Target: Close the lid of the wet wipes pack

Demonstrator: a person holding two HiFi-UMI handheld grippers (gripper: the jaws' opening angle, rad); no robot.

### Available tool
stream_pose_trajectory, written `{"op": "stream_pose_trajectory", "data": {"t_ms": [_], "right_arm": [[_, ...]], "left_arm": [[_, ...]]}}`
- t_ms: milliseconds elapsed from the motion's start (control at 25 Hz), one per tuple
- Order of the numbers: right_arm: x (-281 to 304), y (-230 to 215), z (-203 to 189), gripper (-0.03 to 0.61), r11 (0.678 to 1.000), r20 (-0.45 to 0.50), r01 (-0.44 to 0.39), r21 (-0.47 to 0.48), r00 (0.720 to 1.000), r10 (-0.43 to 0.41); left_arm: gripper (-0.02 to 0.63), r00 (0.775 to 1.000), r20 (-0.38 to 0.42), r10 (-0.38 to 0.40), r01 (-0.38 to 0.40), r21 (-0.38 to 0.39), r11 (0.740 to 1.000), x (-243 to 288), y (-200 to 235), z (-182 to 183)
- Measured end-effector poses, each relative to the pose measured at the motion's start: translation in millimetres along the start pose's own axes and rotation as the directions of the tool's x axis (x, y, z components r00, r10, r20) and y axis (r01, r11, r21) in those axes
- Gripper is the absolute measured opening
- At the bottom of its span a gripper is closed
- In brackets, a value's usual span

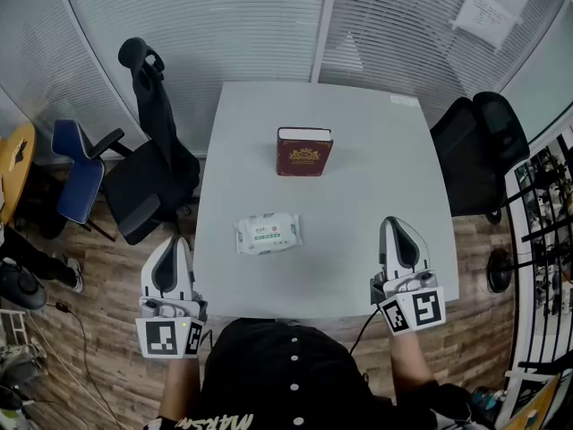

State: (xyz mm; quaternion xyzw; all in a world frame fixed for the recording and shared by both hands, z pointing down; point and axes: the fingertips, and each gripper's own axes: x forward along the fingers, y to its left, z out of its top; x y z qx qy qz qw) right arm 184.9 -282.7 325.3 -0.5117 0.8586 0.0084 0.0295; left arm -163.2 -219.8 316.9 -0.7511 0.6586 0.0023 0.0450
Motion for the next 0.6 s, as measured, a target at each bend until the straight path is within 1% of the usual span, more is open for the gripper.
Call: {"op": "stream_pose_trajectory", "data": {"t_ms": [600], "right_arm": [[10,22,-4,0.029,0.999,-0.014,-0.043,-0.004,0.999,0.043]], "left_arm": [[0.015,1.000,0.001,0.001,-0.001,-0.010,1.000,-4,4,-2]]}}
